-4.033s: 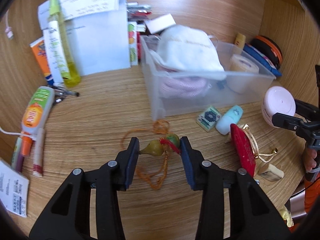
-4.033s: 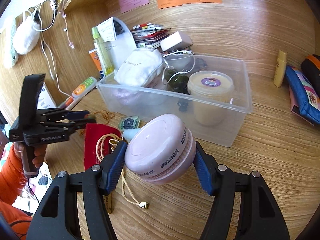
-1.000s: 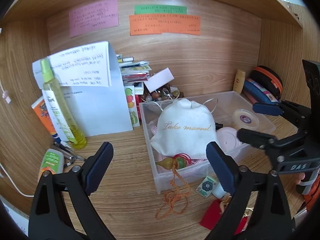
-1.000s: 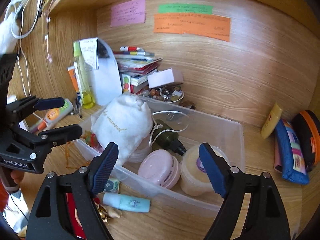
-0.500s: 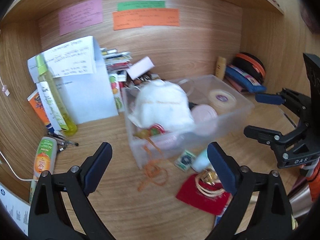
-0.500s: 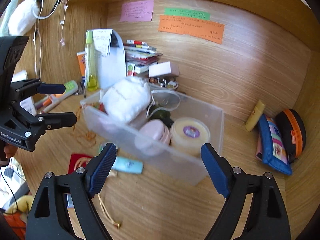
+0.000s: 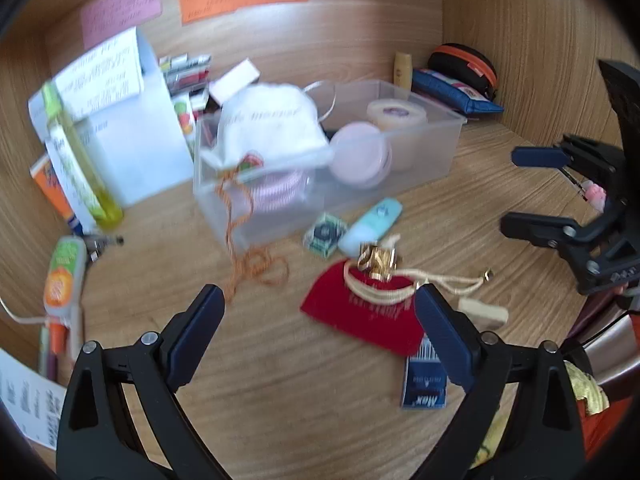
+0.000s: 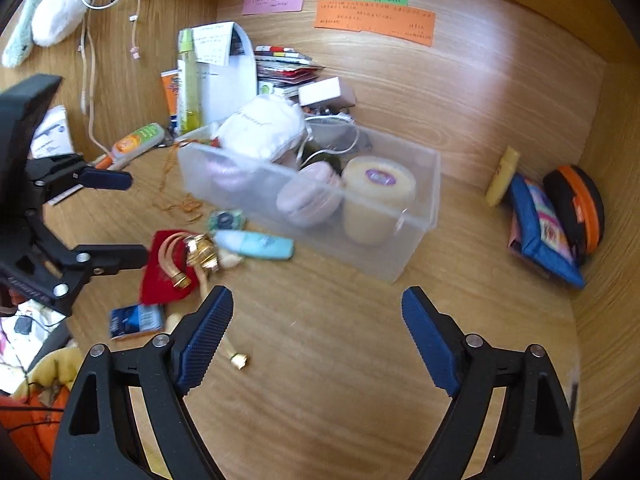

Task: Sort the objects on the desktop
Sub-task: 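Grasp the red velvet pouch with the left gripper while the right grasps the beige eraser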

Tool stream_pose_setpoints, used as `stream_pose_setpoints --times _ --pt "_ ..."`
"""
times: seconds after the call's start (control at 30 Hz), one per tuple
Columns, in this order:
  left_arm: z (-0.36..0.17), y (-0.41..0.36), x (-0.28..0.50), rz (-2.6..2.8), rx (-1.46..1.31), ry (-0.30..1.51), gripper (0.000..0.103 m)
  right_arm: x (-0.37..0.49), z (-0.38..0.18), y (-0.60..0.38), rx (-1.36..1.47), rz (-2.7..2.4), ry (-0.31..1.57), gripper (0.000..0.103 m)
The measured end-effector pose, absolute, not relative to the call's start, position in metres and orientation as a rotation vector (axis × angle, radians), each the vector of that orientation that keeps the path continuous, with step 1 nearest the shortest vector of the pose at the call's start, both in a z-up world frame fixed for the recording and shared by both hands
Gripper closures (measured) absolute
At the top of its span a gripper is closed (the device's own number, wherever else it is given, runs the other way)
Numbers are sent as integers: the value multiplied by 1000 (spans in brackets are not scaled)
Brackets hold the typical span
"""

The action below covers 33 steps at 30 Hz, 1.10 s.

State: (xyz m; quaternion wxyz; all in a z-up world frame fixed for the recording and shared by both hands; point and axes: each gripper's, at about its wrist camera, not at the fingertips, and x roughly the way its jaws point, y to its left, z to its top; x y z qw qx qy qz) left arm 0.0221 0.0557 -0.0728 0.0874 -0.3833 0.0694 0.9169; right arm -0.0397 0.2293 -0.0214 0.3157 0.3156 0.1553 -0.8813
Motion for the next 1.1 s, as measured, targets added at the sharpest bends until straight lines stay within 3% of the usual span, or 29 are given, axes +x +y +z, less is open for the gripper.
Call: stream_pose_setpoints --times 0.1,0.17,0.27,0.4,0.57,1.1 --pt "-77 47 25 2726 -1170 142 6 -26 -26 224 824 -2271 401 22" --pt "-79 44 28 2730 -1179 123 6 -16 -30 217 823 -2235 422 42" --pt "-82 41 32 2729 -1190 109 6 -4 -37 206 837 -2163 439 62" --pt "-88 38 35 2715 -1203 92 6 6 -48 192 851 -2092 463 70" --pt "-94 37 33 2693 -1224 69 6 3 -60 183 888 -2062 476 91" --pt "-111 75 -6 2535 -1305 76 6 -19 -43 231 922 -2171 349 93"
